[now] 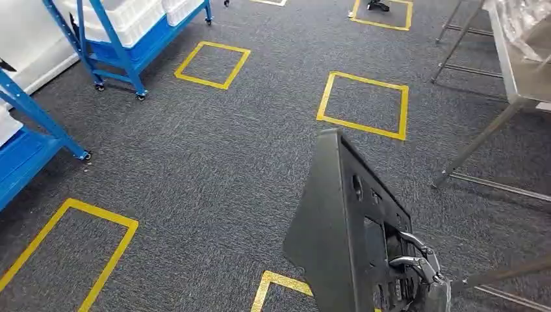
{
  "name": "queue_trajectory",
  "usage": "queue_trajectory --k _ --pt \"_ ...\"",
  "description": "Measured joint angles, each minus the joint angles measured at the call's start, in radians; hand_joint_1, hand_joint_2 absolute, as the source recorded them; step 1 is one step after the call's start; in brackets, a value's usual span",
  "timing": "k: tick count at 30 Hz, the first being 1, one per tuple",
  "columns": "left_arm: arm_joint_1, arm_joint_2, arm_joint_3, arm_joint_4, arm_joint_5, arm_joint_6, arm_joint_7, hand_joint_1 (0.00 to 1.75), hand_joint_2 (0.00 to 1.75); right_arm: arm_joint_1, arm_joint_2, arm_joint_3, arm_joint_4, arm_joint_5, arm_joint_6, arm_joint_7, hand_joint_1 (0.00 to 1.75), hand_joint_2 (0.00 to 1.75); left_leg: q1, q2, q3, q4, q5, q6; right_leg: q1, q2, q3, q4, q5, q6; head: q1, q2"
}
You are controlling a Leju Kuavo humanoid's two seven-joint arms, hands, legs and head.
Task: Take the parts from the cabinet and place them on the table.
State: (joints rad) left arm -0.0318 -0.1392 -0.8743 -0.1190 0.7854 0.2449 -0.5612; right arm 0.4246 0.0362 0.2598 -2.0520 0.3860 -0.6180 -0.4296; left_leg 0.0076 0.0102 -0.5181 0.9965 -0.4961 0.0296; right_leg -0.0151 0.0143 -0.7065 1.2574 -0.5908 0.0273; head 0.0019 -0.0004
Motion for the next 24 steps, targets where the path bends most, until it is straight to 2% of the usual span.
queue_trajectory --k 1,2,3,4,5,6,7,10,11,12,13,14,15,16,17,18,19,20,21,22,24 --pt "0.0 0.0 0.0 0.0 0.001 0.0 0.001 0.0 0.0 0.0 0.0 -0.001 0.003 0.004 -0.001 0.003 1.75 1.75 0.0 0.014 -0.001 0.001 -0.002 0.0 -0.001 -0.003 -0.016 0.032 -0.004 0.002 0.0 0.0" --pt "0.0 0.0 -0.001 0.0 0.003 0.0 0.002 0.0 0.0 0.001 0.0 -0.002 0.007 0.016 -0.004 0.008 1.75 1.75 0.0 0.028 0.0 0.001 -0.003 -0.001 -0.003 -0.007 -0.008 0.02 0.014 0.005 0.001 0.0" --pt "-0.001 0.0 -0.002 0.0 0.008 0.0 0.002 0.0 0.0 0.0 0.0 -0.004 0.011 0.031 -0.008 0.011 1.75 1.75 0.0 0.04 0.001 0.001 -0.005 -0.003 -0.007 -0.012 0.018 -0.025 0.047 0.006 0.0 0.0" --pt "-0.002 0.0 -0.004 0.0 0.01 0.0 0.002 0.0 0.0 0.0 0.0 -0.008 0.015 0.049 -0.014 0.017 1.75 1.75 0.001 0.051 0.004 0.001 -0.007 -0.006 -0.008 -0.021 0.06 -0.098 0.084 0.005 0.0 0.0" --pt "-0.003 0.0 -0.006 0.0 0.011 0.0 0.003 0.0 0.0 0.0 0.0 -0.01 0.017 0.085 -0.026 0.031 1.75 1.75 0.0 0.06 0.008 0.002 -0.01 -0.01 -0.008 -0.049 0.111 -0.182 0.118 0.003 0.001 0.0" --pt "-0.003 0.0 -0.009 0.0 0.015 0.0 0.004 0.0 0.0 -0.004 0.0 -0.013 0.021 0.146 -0.045 0.053 1.75 1.75 -0.004 0.07 0.01 0.003 -0.014 -0.016 0.001 -0.095 0.138 -0.233 0.105 -0.001 0.001 0.0" --pt "-0.003 0.0 -0.011 0.0 0.015 0.0 0.005 0.0 0.0 -0.006 0.0 -0.014 0.025 0.195 -0.056 0.07 1.75 1.75 -0.008 0.077 0.009 0.007 -0.02 -0.024 0.005 -0.08 0.136 -0.238 0.111 -0.012 -0.002 0.0" --pt "-0.008 -0.001 -0.024 0.0 0.019 0.0 0.01 0.0 0.0 -0.006 0.007 -0.032 0.038 0.331 -0.073 0.114 1.75 1.75 -0.006 0.104 0.021 0.005 -0.025 -0.036 0.011 -0.051 0.13 -0.237 0.109 -0.026 -0.005 0.0" --pt "-0.01 -0.002 -0.027 0.0 0.021 0.0 0.011 0.0 0.0 -0.006 0.016 -0.044 0.042 0.385 -0.074 0.126 1.75 1.75 0.0 0.096 0.017 0.012 -0.035 -0.044 0.003 -0.04 0.135 -0.244 0.115 -0.036 -0.005 0.0" --pt "-0.01 -0.002 -0.028 0.0 0.024 0.0 0.011 0.0 0.0 -0.007 0.024 -0.054 0.046 0.424 -0.076 0.135 1.75 1.75 0.003 0.053 0.009 0.04 -0.056 -0.047 0.004 -0.034 0.135 -0.244 0.116 -0.04 -0.008 0.0" --pt "-0.009 -0.002 -0.032 0.0 0.026 0.0 0.012 0.0 0.0 -0.012 0.031 -0.064 0.052 0.451 -0.076 0.141 1.75 1.75 0.003 0.021 -0.019 0.105 -0.097 -0.048 0.004 -0.026 0.133 -0.244 0.116 -0.046 -0.011 0.0" --pt "-0.008 -0.002 -0.034 0.0 0.027 -0.001 0.013 0.0 0.0 -0.013 0.035 -0.068 0.057 0.459 -0.076 0.145 1.75 1.75 0.003 0.005 -0.062 0.195 -0.14 -0.049 0.005 -0.016 0.133 -0.244 0.116 -0.049 -0.014 0.0" --pt "-0.007 -0.002 -0.037 0.0 0.028 -0.001 0.013 0.0 0.0 -0.013 0.039 -0.071 0.061 0.462 -0.076 0.147 1.75 1.75 0.003 -0.001 -0.101 0.275 -0.169 -0.05 0.006 -0.005 0.133 -0.243 0.115 -0.051 -0.013 0.0" --pt "-0.006 -0.002 -0.04 0.0 0.029 -0.002 0.014 0.0 0.0 -0.013 0.042 -0.076 0.065 0.463 -0.076 0.15 1.75 1.75 0.003 -0.002 -0.13 0.328 -0.176 -0.05 0.008 0.008 0.133 -0.242 0.115 -0.051 -0.014 0.0" --pt "-0.004 -0.002 -0.044 0.0 0.028 -0.002 0.014 0.0 0.0 -0.013 0.045 -0.081 0.069 0.464 -0.076 0.15 1.75 1.75 0.003 -0.003 -0.135 0.329 -0.157 -0.049 0.009 0.021 0.134 -0.24 0.114 -0.052 -0.013 0.0" --pt "-0.004 -0.002 -0.045 0.0 0.029 -0.002 0.014 0.0 0.0 -0.013 0.047 -0.085 0.073 0.464 -0.076 0.15 1.75 1.75 0.003 -0.004 -0.122 0.287 -0.12 -0.047 0.009 0.034 0.135 -0.237 0.113 -0.052 -0.013 0.0" --pt "-0.005 -0.002 -0.047 0.0 0.029 -0.003 0.014 0.0 0.0 -0.013 0.049 -0.089 0.076 0.467 -0.076 0.151 1.75 1.75 0.003 -0.01 -0.09 0.208 -0.067 -0.043 0.009 0.049 0.136 -0.234 0.112 -0.05 -0.013 0.0" --pt "-0.005 -0.002 -0.048 0.0 0.029 -0.003 0.015 0.0 0.0 -0.013 0.05 -0.091 0.079 0.473 -0.076 0.154 1.75 1.75 0.004 -0.032 -0.054 0.118 -0.016 -0.039 0.009 0.062 0.138 -0.231 0.109 -0.048 -0.014 0.0" --pt "-0.002 -0.001 -0.049 0.0 0.029 -0.005 0.016 0.0 0.0 -0.014 0.05 -0.093 0.082 0.482 -0.076 0.159 1.75 1.75 0.007 -0.084 -0.033 0.062 -0.007 -0.033 0.006 0.071 0.135 -0.231 0.109 -0.046 -0.013 0.0" --pt "-0.002 0.0 -0.05 0.0 0.031 -0.006 0.016 0.0 0.0 -0.016 0.05 -0.093 0.084 0.49 -0.076 0.165 1.75 1.75 0.008 -0.089 -0.024 0.033 -0.012 -0.031 0.012 0.085 0.127 -0.222 0.107 -0.04 -0.013 0.0" --pt "-0.007 0.0 -0.051 0.0 0.031 -0.008 0.018 0.0 0.0 -0.015 0.052 -0.098 0.089 0.521 -0.077 0.175 1.75 1.75 0.001 -0.074 -0.026 0.038 -0.013 -0.025 0.003 0.101 0.118 -0.226 0.116 -0.026 -0.014 0.0"
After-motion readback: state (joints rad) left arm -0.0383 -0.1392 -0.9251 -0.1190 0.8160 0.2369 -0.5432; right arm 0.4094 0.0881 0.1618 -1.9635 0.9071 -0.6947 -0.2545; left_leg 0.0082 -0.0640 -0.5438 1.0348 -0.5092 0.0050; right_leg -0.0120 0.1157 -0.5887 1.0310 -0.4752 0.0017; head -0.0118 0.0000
